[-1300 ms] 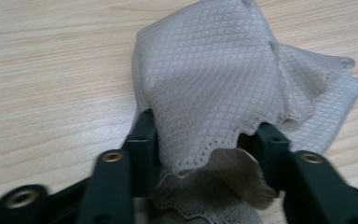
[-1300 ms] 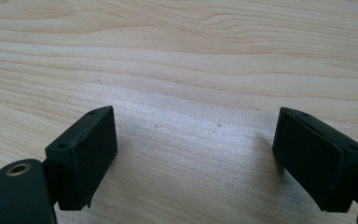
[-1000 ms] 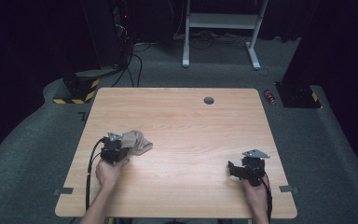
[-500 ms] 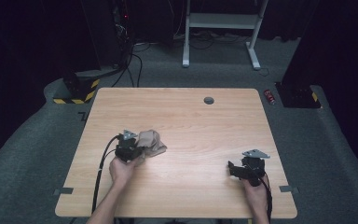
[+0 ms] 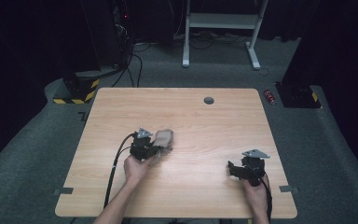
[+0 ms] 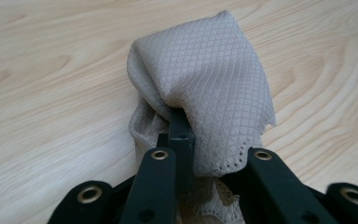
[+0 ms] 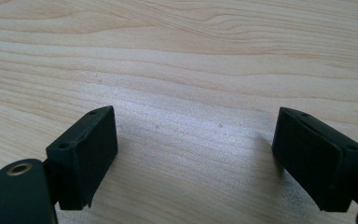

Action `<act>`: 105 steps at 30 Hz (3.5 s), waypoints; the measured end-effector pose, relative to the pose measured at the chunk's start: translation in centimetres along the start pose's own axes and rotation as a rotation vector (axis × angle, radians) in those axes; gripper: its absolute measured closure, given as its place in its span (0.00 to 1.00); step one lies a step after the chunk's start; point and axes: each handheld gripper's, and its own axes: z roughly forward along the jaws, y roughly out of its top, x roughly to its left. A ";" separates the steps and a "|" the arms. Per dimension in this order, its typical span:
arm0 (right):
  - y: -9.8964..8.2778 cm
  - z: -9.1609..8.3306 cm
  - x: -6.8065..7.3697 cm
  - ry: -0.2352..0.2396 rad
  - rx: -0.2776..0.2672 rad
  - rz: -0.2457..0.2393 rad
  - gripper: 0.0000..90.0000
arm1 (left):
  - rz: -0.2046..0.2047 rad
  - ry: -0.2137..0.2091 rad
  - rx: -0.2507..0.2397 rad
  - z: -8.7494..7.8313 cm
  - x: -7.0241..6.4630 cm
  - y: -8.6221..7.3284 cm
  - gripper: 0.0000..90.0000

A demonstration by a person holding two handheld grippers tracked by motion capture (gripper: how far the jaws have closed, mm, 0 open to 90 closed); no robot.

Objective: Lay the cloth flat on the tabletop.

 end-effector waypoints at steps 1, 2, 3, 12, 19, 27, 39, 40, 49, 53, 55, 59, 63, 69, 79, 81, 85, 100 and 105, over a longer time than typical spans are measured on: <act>0.0 0.0 0.0 0.000 0.000 0.000 0.15 | 0.000 0.000 0.000 0.0 0.0 0.0 0.89; 0.0 0.0 0.0 0.000 0.001 0.001 0.15 | 0.010 -0.026 -0.015 0.1 -0.8 0.7 0.88; 0.0 0.0 0.0 0.000 0.001 0.001 0.15 | 0.010 -0.026 -0.015 0.1 -0.8 0.7 0.88; 0.0 0.0 0.0 0.000 0.001 0.000 0.15 | 0.019 -0.129 -0.041 1.2 -3.6 2.3 0.88; 0.0 0.0 0.0 0.001 0.000 -0.001 0.15 | 0.030 -0.153 -0.022 2.4 -4.8 2.2 0.88; 0.0 0.0 0.0 0.000 0.001 0.000 0.15 | 0.058 -0.143 0.016 3.6 -5.3 1.8 0.85; 0.0 0.0 0.0 0.001 0.000 -0.001 0.15 | 0.044 -0.112 0.024 2.2 -5.1 -0.3 0.59; 0.0 0.0 0.0 0.001 0.000 -0.001 0.15 | 0.049 -0.102 0.025 1.9 -5.1 -0.6 0.59; 0.2 0.0 0.1 0.018 -0.005 -0.009 0.28 | 0.057 0.013 0.036 1.2 -4.2 -2.8 0.53; 0.6 -0.3 0.8 0.041 0.007 -0.051 0.52 | 0.076 0.036 0.037 1.4 -4.2 -3.2 0.52; 0.9 -0.4 1.8 0.068 0.003 -0.094 0.61 | 0.083 0.048 0.039 1.6 -4.1 -3.5 0.52; 1.8 -0.9 3.7 0.196 -0.055 -0.142 0.70 | 0.095 0.062 0.004 1.6 -4.1 -4.0 0.51; 3.2 -0.7 6.0 0.294 -0.076 -0.210 0.71 | 0.117 0.086 0.002 1.6 -4.5 -4.2 0.48; 4.9 0.6 9.9 0.352 -0.057 -0.313 0.63 | 0.109 0.097 0.004 1.7 -4.5 -4.1 0.42; 7.0 3.5 11.3 0.378 -0.005 -0.287 0.80 | 0.098 0.068 -0.059 0.9 -4.2 -4.5 0.42; 7.6 3.5 11.3 0.377 -0.011 -0.297 0.90 | 0.082 0.057 -0.082 0.7 -4.0 -4.6 0.42; 9.0 3.1 11.6 0.371 -0.026 -0.341 0.99 | 0.087 0.045 -0.107 0.5 -4.0 -4.7 0.42; 14.8 4.4 15.7 0.358 -0.044 -0.424 0.99 | 0.092 0.059 -0.088 0.6 -4.0 -4.7 0.46; 14.7 7.3 17.3 0.340 0.054 -0.444 0.89 | 0.068 0.070 -0.094 0.4 -3.8 -4.8 0.47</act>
